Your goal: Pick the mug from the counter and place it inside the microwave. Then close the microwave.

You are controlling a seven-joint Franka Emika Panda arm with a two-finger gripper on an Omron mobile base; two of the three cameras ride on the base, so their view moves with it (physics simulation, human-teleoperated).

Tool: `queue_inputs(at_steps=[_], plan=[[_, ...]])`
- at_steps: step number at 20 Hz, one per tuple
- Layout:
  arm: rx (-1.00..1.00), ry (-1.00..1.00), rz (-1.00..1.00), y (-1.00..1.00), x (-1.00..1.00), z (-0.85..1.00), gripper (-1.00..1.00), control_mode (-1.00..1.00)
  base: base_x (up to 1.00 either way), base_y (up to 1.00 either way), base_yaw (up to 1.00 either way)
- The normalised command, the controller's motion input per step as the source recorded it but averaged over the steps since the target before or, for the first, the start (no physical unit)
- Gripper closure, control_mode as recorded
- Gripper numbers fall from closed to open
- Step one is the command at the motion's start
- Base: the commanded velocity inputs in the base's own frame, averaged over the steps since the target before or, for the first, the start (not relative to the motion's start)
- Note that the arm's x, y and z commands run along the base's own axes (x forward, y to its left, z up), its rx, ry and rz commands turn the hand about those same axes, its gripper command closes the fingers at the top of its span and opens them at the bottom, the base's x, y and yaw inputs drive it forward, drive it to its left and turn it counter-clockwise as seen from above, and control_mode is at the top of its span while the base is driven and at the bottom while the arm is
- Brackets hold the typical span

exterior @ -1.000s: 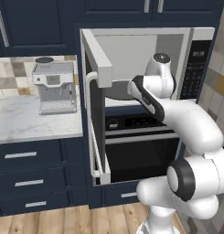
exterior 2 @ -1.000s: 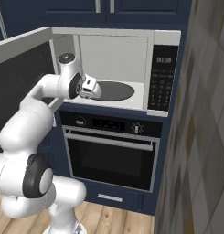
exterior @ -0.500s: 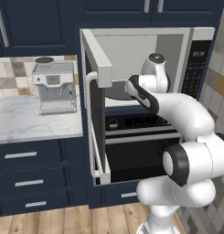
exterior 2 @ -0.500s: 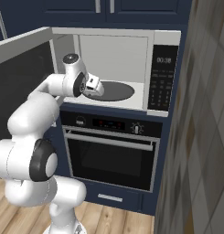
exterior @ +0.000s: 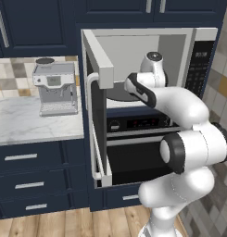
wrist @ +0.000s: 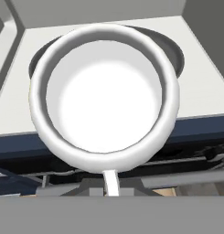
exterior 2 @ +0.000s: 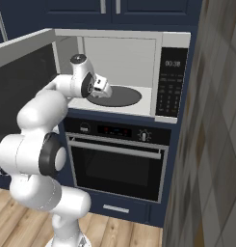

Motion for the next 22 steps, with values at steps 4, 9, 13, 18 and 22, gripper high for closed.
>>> queue_inputs(at_steps=[4, 9, 13, 18, 22], plan=[[0.0, 0.0, 0.0, 0.0, 0.08, -0.1, 1.0, -1.0, 0.0, 0.0, 0.0], [0.0, 0.0, 0.0, 0.0, 0.06, -0.08, 1.0, -1.0, 0.0, 0.0, 0.0], [0.0, 0.0, 0.0, 0.0, 0.14, -0.04, 1.0, -1.0, 0.0, 0.0, 0.0], [0.0, 0.04, 0.0, 0.0, 0.3, -0.04, 1.0, -1.0, 0.0, 0.0, 0.0], [0.0, 0.04, 0.0, 0.0, 0.38, -0.02, 1.0, -1.0, 0.0, 0.0, 0.0]])
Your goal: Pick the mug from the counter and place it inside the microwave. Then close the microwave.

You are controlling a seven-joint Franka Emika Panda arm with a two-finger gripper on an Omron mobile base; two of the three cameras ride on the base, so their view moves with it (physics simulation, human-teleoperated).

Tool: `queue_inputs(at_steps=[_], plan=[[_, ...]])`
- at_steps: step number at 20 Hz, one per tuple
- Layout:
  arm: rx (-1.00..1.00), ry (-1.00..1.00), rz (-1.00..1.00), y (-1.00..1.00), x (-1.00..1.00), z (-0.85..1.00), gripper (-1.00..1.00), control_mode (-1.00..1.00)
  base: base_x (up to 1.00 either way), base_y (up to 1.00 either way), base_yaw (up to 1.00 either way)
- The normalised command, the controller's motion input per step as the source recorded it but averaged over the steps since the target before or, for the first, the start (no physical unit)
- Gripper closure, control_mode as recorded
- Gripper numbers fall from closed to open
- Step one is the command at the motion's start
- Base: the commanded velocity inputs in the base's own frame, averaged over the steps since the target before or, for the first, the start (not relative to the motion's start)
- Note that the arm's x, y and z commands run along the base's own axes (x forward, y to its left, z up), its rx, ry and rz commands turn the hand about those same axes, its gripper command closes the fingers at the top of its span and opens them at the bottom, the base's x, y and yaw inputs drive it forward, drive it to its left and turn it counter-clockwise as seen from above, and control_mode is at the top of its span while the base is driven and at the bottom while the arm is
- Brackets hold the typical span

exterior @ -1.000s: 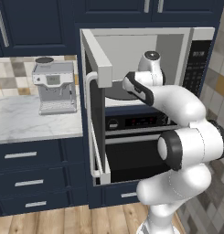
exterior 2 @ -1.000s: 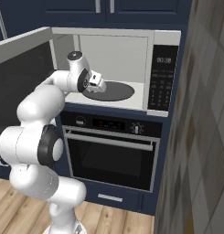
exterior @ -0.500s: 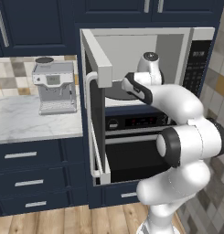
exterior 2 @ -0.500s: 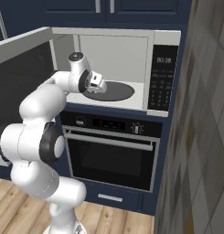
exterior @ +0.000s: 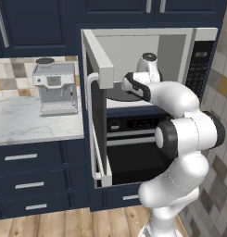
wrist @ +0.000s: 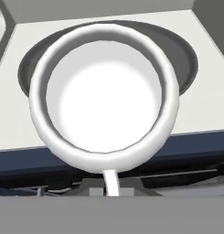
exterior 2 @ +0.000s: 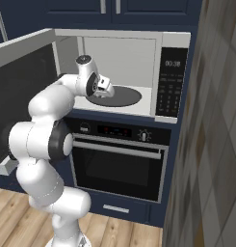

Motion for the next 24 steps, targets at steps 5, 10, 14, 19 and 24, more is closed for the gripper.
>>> queue_inputs(at_steps=[5, 10, 14, 19, 24], plan=[[0.0, 0.07, 0.0, 0.0, 0.33, 0.0, 1.0, -1.0, 0.0, 0.0, 0.0], [0.0, 0.08, 0.0, -0.03, 0.4, -0.05, 1.0, -1.0, 0.0, 0.0, 0.0], [0.0, 0.05, 0.0, -0.04, 0.45, -0.1, 1.0, -1.0, 0.0, 0.0, 0.0], [0.0, 0.05, 0.0, -0.03, 0.31, -0.12, 1.0, -1.0, 0.0, 0.0, 0.0], [0.0, 0.07, 0.0, -0.06, 0.28, -0.16, 1.0, -1.0, 0.0, 0.0, 0.0]])
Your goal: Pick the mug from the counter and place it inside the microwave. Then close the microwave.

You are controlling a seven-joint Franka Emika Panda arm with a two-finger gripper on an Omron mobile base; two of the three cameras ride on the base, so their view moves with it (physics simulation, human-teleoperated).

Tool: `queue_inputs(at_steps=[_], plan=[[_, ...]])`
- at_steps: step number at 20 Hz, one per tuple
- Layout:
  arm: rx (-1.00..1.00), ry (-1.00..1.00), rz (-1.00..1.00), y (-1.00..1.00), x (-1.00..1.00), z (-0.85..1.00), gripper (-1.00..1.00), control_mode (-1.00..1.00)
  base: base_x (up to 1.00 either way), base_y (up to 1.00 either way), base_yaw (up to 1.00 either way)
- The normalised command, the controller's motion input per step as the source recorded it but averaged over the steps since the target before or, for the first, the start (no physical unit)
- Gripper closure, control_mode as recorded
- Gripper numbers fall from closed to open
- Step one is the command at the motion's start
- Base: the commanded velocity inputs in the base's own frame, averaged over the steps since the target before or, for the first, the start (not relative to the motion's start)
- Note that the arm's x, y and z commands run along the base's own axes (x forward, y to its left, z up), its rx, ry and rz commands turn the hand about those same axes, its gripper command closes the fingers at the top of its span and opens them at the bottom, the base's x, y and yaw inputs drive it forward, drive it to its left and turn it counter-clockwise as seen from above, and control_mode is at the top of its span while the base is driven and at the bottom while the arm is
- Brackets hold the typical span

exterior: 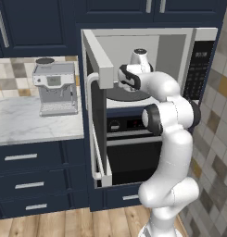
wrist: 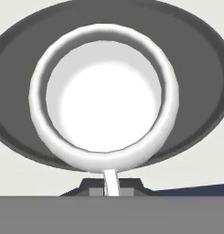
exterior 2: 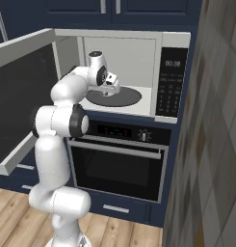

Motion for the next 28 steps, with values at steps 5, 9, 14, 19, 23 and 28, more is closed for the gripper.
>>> queue_inputs(at_steps=[5, 9, 14, 19, 23, 28], plan=[[0.0, 0.05, 0.0, -0.01, 0.18, -0.18, 1.0, -1.0, 0.0, 0.0, 0.0], [0.0, 0.03, 0.0, 0.0, 0.15, -0.13, 1.0, -1.0, 0.0, 0.0, 0.0], [0.0, 0.01, 0.0, 0.0, 0.13, -0.28, 1.0, -1.0, 0.0, 0.0, 0.0], [0.0, 0.0, 0.0, 0.0, 0.12, -0.31, 1.0, -1.0, 0.0, 0.0, 0.0], [0.0, 0.0, 0.0, 0.0, 0.08, -0.26, 1.0, -1.0, 0.0, 0.0, 0.0], [0.0, 0.0, 0.0, 0.0, 0.07, -0.2, 1.0, -1.0, 0.0, 0.0, 0.0]])
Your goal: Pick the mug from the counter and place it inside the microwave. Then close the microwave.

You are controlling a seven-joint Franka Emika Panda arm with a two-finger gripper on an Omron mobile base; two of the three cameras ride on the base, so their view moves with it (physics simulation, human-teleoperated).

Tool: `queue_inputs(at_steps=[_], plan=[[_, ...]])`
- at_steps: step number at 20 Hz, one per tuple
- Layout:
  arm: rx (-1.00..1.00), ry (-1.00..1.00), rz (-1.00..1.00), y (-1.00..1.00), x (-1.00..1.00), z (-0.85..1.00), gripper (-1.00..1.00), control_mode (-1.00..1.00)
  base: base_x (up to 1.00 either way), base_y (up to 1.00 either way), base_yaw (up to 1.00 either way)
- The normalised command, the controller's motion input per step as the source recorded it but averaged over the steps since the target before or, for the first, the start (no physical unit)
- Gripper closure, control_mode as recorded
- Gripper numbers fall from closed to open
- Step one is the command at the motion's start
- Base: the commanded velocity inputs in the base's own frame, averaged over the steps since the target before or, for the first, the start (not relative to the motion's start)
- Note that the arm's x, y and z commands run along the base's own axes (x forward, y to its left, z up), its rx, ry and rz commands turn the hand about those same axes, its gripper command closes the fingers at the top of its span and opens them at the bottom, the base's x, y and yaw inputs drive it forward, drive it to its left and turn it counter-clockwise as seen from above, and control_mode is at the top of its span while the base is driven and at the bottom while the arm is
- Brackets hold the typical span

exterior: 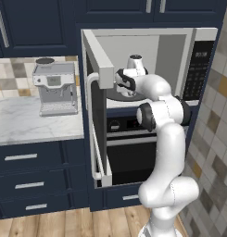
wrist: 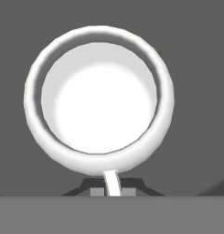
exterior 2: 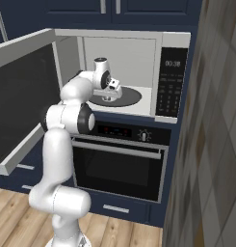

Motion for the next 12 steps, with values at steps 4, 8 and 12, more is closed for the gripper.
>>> queue_inputs(at_steps=[4, 8, 12], plan=[[0.0, 0.0, 0.0, 0.0, 0.11, -0.11, 1.0, -1.0, 0.0, 0.0, 0.0], [0.0, 0.01, 0.0, 0.0, 0.0, -0.03, 1.0, -1.0, 0.0, 0.0, 0.0], [0.0, 0.0, 0.0, 0.0, 0.0, 0.0, 1.0, -1.0, 0.0, 0.0, 0.0]])
